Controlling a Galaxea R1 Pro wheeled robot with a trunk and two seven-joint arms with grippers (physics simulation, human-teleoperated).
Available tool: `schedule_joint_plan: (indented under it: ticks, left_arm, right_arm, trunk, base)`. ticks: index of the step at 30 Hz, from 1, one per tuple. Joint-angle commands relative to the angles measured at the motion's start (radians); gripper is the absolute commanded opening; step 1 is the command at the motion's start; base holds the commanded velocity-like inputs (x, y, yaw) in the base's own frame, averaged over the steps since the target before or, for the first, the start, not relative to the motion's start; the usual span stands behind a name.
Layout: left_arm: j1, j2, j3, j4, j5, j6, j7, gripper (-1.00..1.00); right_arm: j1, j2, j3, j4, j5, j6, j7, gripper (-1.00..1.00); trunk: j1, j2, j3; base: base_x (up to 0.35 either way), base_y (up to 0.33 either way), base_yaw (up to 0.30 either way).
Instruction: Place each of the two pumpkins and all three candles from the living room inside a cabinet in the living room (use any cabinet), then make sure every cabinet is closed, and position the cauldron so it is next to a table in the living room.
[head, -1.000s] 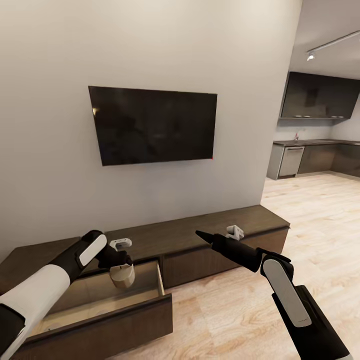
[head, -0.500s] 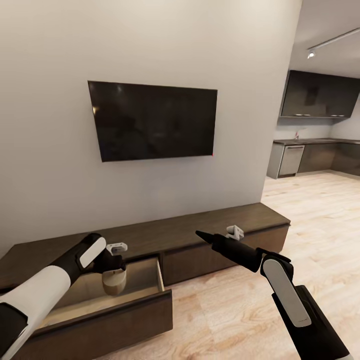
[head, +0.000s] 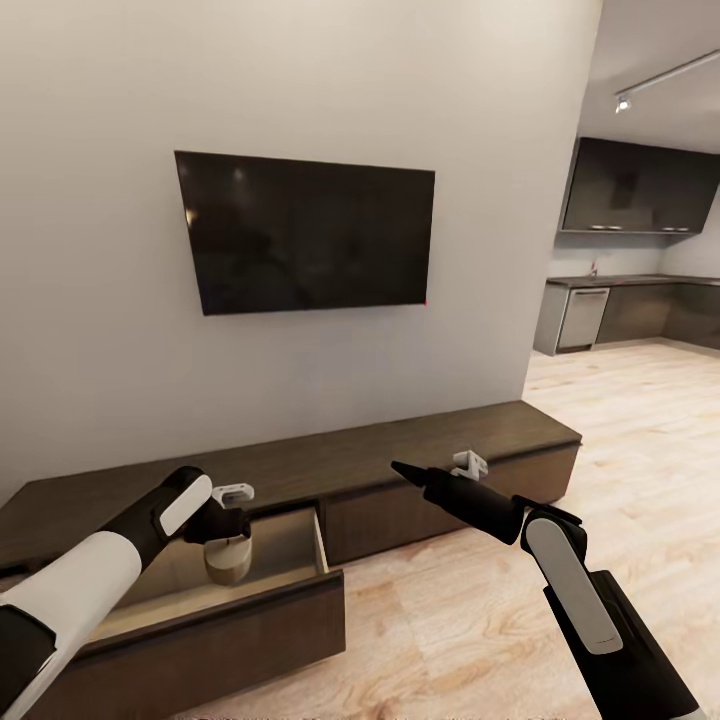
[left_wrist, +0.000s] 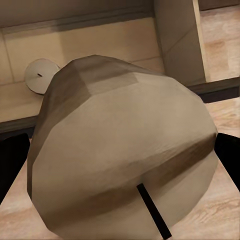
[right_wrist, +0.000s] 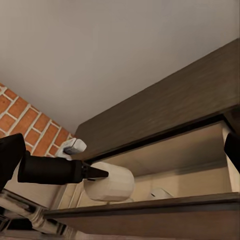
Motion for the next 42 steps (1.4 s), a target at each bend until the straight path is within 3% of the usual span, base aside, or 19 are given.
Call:
schedule_joint_plan:
  ticks: [1, 14, 26, 42]
  left_arm:
    - [-0.001, 0.001, -0.007, -0.002, 0.010, 0.000, 0.009, -1.00]
    - [-0.001, 0.001, -0.011, -0.002, 0.009, -0.032, 0.009, -1.00]
    - [-0.001, 0.002, -0.012, -0.002, 0.008, -0.059, 0.009, -1.00]
    - [-0.001, 0.002, -0.008, -0.002, 0.009, -0.060, 0.007, -1.00]
  right_arm:
    - [-0.001, -0.001, 0.000, 0.000, 0.001, 0.003, 0.001, 1.00]
    - [-0.001, -0.001, 0.000, 0.000, 0.001, 0.003, 0.001, 1.00]
    - [-0.001, -0.001, 0.001, 0.001, 0.001, 0.003, 0.001, 1.00]
    - [-0.001, -0.001, 0.001, 0.000, 0.001, 0.003, 0.001, 1.00]
  trunk:
    - [0.004, -0.008, -0.004]
    - [0.054, -0.099, -0.045]
    - [0.054, -0.099, -0.045]
    - [0.054, -0.099, -0.045]
  base:
    - [0.000, 0.000, 0.000]
    - [0.000, 0.000, 0.000]
    - [0.005, 0.000, 0.000]
    - [0.161, 0.000, 0.000]
